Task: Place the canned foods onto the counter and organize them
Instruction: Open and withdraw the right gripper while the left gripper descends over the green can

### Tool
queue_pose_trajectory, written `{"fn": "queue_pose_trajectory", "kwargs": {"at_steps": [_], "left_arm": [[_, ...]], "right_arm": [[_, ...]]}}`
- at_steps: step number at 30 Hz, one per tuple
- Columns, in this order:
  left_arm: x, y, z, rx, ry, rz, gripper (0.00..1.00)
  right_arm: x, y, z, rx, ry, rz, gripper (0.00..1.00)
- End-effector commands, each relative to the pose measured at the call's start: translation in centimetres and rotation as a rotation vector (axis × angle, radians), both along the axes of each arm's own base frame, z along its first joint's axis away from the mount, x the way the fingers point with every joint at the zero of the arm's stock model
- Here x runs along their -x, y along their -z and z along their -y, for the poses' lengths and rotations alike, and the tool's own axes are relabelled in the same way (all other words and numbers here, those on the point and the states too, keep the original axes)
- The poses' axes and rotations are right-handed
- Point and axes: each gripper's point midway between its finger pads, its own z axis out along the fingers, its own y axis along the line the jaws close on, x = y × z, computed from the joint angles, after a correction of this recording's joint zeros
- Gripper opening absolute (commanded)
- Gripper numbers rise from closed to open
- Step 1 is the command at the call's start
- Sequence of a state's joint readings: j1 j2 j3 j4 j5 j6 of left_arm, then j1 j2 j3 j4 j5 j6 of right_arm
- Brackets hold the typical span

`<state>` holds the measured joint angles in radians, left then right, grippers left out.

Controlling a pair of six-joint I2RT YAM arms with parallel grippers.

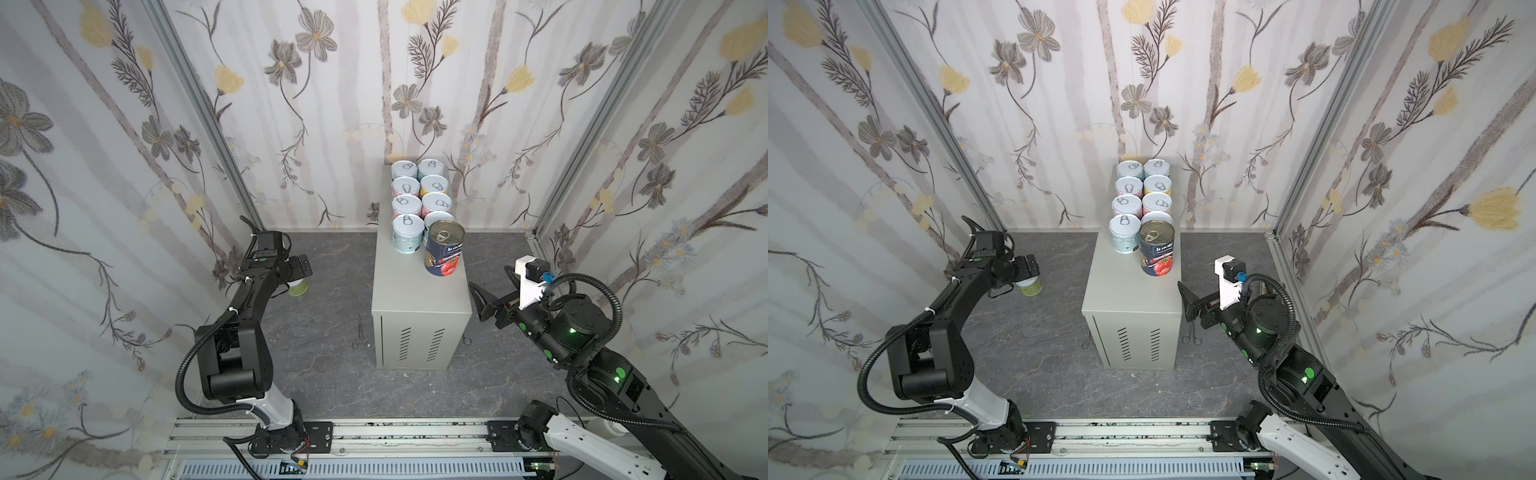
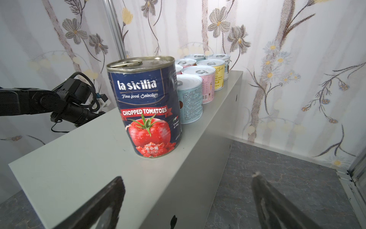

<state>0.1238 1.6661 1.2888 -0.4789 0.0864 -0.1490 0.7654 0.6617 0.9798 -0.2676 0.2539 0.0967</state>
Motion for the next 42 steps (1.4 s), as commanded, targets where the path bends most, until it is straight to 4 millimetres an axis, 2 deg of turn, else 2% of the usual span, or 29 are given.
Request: {"fn": "queue_pose_trajectory", "kwargs": {"at_steps": [1,5,11,15,19,22,32,42], "left_arm": [[-1.3,0.5,-0.7,-0.023,-0.009,-0.01,1.0],[-2.6,2.1,-1.6,-0.057,-0.018,-0.052,1.0],[-4.1,4.3,-2.6,-0.095,-0.01,-0.133,1.0],[-4.3,6.1,-3.0,-0.115,-0.009,-0.174,1.0],[-4.5,6.9,-3.1,-0.117,-0.005,-0.185,1.0],[-4.8,7.5,-3.0,-0.11,0.001,-0.19,1.0],[-4.5,10.1,-2.5,-0.08,0.024,-0.251,0.99],[-3.9,11.0,-2.4,-0.078,0.023,-0.277,0.86]], "right_arm": [[0.1,-0.1,0.9,-0.028,0.034,-0.012,1.0],[0.1,0.7,1.1,-0.033,0.045,-0.028,1.0],[-0.5,1.5,0.3,-0.012,0.036,-0.062,1.0],[-0.8,0.8,-0.1,-0.021,0.03,-0.051,1.0],[-0.7,-0.3,-0.4,-0.043,0.016,-0.013,1.0],[-1.2,-0.2,-0.8,-0.02,0.018,-0.015,1.0],[-2.3,0.9,-2.0,0.024,0.008,-0.045,1.0],[-3.0,1.1,-2.8,0.063,0.0,-0.043,1.0]]}}
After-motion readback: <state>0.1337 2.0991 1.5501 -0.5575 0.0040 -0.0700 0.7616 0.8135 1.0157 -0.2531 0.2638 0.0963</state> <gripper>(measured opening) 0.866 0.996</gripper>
